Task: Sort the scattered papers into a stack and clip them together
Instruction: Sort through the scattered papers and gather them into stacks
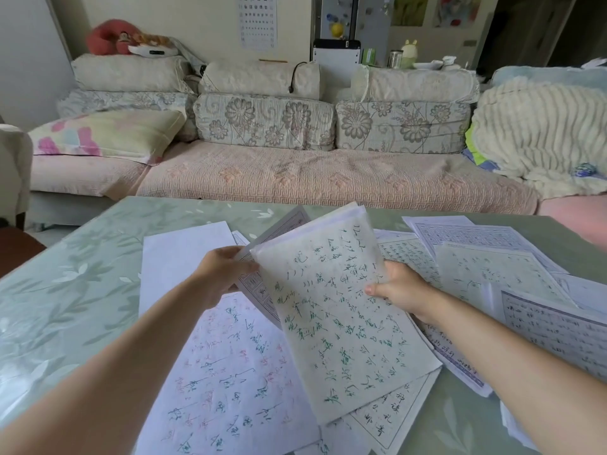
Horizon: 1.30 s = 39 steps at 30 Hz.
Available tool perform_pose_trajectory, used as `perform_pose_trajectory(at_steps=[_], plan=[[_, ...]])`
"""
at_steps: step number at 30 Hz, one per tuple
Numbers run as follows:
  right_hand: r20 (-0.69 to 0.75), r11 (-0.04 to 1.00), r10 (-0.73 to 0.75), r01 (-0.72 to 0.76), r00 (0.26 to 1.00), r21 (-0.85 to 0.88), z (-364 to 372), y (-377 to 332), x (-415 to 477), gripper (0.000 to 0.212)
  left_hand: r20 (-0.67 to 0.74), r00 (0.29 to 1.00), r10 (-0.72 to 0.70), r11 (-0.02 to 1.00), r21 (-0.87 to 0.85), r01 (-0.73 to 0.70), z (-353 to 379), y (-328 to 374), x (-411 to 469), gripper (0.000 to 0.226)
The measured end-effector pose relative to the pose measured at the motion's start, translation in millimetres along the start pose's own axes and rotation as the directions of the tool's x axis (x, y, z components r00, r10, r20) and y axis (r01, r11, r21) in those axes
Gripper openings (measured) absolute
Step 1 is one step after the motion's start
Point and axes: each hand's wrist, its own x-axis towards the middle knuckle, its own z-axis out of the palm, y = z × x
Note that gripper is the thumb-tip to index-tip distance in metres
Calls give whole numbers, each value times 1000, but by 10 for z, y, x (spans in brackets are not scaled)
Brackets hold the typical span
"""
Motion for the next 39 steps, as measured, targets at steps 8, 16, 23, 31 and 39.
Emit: perform_pose_trajectory(at_steps=[8, 16, 23, 31, 39], plan=[[-34, 976, -217, 216, 976, -28, 256, -489, -62, 33, 279, 957, 82, 993, 59, -103, -738, 90, -327, 36], [52, 969, -248, 246, 968, 31, 605, -741, -56, 26, 63, 987, 146, 899, -426, -106, -955, -15, -384, 49], [-97, 946, -147, 169, 984, 277, 882, -777, -22, 32, 232, 972, -25, 950, -298, 95, -836, -143, -474, 29], [168, 989, 14, -39, 986, 145, 1278, -752, 108, 95, -105, 989, -105, 985, -149, 89, -814, -238, -284, 22], [46, 990, 8, -14, 999, 141, 1640, -1379, 570, 33, -240, 969, 51, 995, -67, -68, -1300, -384, -24, 36]])
